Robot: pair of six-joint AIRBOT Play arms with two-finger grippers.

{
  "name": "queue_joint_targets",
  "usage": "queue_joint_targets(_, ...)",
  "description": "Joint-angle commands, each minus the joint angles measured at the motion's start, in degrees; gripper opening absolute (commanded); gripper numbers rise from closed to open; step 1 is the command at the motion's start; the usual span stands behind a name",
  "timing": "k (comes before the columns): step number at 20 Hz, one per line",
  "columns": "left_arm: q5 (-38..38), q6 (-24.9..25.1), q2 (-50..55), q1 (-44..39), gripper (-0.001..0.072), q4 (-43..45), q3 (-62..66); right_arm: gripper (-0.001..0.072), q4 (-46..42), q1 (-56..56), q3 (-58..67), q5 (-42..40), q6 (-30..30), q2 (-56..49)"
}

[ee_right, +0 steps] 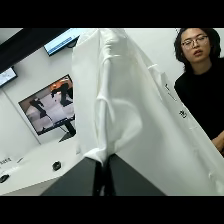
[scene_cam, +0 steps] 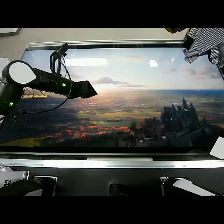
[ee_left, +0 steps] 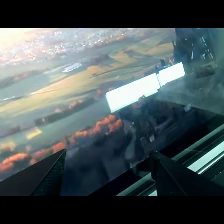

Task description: Fold the clothes and pants, and hang the long-sleeved shirts on hangers.

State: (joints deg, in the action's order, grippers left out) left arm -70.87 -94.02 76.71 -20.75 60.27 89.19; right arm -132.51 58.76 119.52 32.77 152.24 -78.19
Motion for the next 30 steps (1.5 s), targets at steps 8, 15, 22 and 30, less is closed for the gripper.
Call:
queue_joint_targets(8,-0.3,-0.1,0.0,0.0,0.0600,-1.1,0.0,0.0028,-0.7,6.0,0.0,-5.3,10.3,-2.5)
queue_joint_targets(15,-0.3,-2.1,0.0,0.0,0.0600,-1.4,0.0,0.0030,0.2,7.1,-0.6,-3.3,5.8,-3.2)
queue_joint_targets(22,-1.5,-2.3,0.0,0.0,0.0600,-2.9,0.0,0.0030,-0.3,7.2,-0.6,-3.8,6.8,-3.8)
queue_joint_targets(30,-3.8,-2.3,0.0,0.0,0.0598,-2.9,0.0,0.0029,-0.6,7.2,-0.4,-11.5,7.6,-2.6)
